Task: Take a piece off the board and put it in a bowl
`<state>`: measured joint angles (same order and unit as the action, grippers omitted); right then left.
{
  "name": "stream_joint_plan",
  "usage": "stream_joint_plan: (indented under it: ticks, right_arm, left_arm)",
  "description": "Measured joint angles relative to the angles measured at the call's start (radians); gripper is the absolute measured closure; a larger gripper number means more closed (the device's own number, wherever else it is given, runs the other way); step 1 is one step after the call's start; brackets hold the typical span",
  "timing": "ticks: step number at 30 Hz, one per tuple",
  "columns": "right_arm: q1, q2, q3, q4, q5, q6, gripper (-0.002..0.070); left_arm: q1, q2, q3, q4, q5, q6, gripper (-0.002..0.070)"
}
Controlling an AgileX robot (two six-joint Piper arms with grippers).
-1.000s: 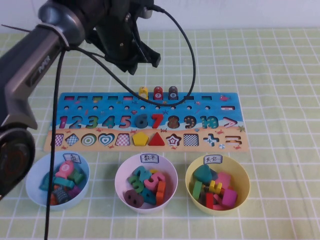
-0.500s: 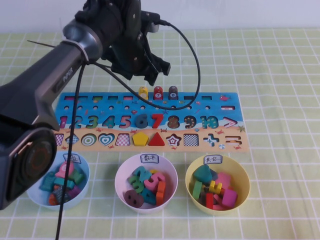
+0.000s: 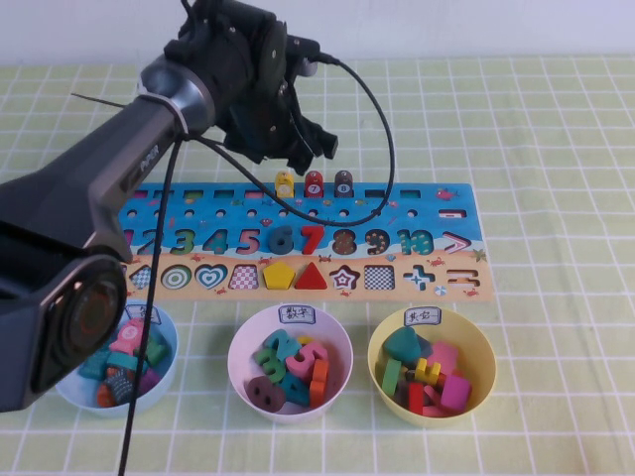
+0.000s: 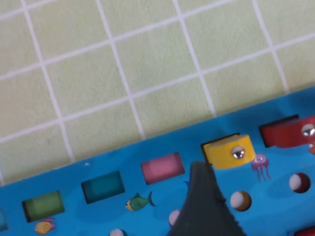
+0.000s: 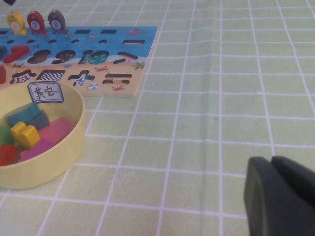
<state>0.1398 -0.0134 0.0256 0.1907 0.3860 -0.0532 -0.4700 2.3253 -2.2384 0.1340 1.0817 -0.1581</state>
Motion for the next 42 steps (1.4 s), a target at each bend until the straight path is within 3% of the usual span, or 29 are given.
stream_joint_plan:
  ticks: [42]
  right_arm:
    - [0.000, 0.000, 0.000, 0.000, 0.000, 0.000, 0.0694]
  left_arm:
    - [0.010, 0.097, 0.000, 0.015, -0.068, -0.028, 0.0277]
